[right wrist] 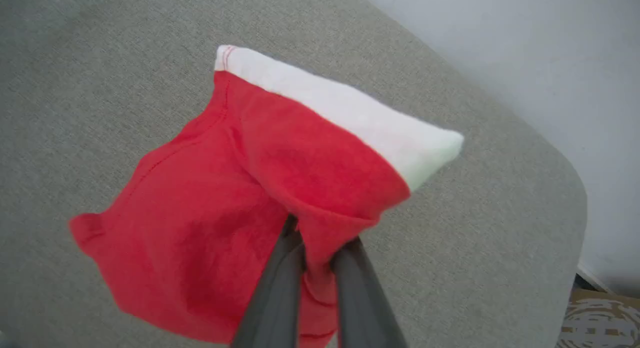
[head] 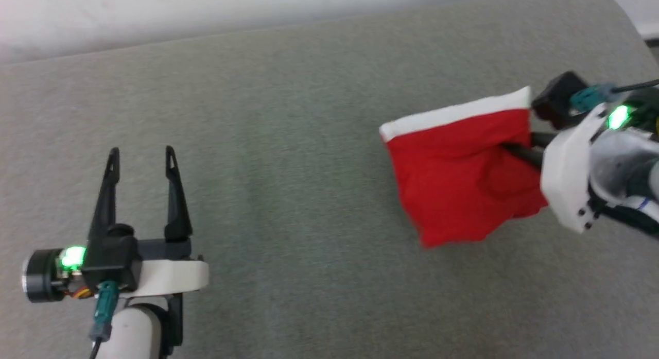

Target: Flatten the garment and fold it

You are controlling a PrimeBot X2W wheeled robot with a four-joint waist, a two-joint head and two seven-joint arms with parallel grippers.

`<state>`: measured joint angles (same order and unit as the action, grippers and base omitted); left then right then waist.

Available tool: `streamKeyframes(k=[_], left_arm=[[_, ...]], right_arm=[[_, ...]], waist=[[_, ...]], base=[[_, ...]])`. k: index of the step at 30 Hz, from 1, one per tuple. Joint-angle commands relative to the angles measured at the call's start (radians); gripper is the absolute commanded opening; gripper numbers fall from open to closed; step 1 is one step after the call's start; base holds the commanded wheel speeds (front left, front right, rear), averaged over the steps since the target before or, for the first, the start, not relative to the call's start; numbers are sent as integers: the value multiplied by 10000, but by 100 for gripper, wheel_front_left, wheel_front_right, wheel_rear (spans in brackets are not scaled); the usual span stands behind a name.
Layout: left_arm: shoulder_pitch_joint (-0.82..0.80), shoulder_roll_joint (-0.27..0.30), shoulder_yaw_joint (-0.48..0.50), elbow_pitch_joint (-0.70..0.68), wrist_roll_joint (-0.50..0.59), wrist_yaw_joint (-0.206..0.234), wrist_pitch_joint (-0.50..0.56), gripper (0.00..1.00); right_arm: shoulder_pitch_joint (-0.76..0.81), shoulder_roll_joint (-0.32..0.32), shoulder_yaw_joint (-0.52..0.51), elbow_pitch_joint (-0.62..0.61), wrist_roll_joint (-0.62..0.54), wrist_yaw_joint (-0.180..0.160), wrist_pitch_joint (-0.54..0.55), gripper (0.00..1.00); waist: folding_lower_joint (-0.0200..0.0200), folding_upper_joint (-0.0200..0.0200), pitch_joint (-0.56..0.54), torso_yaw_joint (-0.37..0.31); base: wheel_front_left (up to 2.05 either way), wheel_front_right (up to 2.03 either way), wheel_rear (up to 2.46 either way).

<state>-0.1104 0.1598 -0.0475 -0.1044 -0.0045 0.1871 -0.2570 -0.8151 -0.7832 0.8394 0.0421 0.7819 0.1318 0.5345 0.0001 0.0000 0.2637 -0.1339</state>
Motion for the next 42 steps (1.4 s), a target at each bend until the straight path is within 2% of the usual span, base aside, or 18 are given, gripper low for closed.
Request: streamKeyframes(k=[1,6,10,13,21,28,29,30,31,36,42], left_arm=[[-160,119,84,-104,83,62,-47,100],[-372,499,255,-648,241,172,-47,100],[-621,817,232,-951,337,145,-47,100],[-900,980,146,-1170,398,142,-47,100],[-1477,1215,-161,-1716,455,226,-47,100],[-1737,1235,-421,-1898,407,430,-47,100],[-1747,1214,-468,-1873,381,459,-47,100],[-1735,1198,-503,-1838,359,495,-47,100],[-1710,1179,-528,-1814,335,541,-47,100],[-1487,1056,-644,-1581,149,700,-47,100],[-920,839,-739,-1101,-72,819,-47,100]], right_arm=[[-178,-127,-8,30,-65,-11,-97,0],[-606,-655,-159,805,-303,-11,-521,0],[-863,-857,-404,2034,-1028,-11,-1129,0],[-1068,-915,-588,3066,-1601,-11,-1531,0],[-1784,-560,-1663,5686,-2303,-11,-2528,0],[-2259,38,-2138,7407,-3111,-11,-3200,0],[-2264,92,-2151,7584,-3181,-11,-3290,21],[-2253,140,-2148,7744,-3224,-11,-3362,97],[-2259,159,-2185,7915,-3250,-11,-3428,100],[-2455,-70,-2310,8272,-3799,-11,-4092,100],[-2690,-302,-2859,7938,-4949,-11,-5539,100]], waist=[[-1,0,828,-1160],[-1,0,1762,-1966],[-1,0,2421,-2215],[-1,0,2872,-2219],[-1,0,3819,-1890],[-1,0,3907,-1557],[-1,0,3823,-1502],[-1,0,3708,-1468],[-1,0,3581,-1441],[-1,0,2618,-1224],[-1,0,1324,-816]], base=[[0,0,0],[0,0,0],[0,0,0],[0,0,0],[0,0,0],[0,0,0],[0,0,0],[0,0,0],[0,0,0],[0,0,0],[0,0,0]])
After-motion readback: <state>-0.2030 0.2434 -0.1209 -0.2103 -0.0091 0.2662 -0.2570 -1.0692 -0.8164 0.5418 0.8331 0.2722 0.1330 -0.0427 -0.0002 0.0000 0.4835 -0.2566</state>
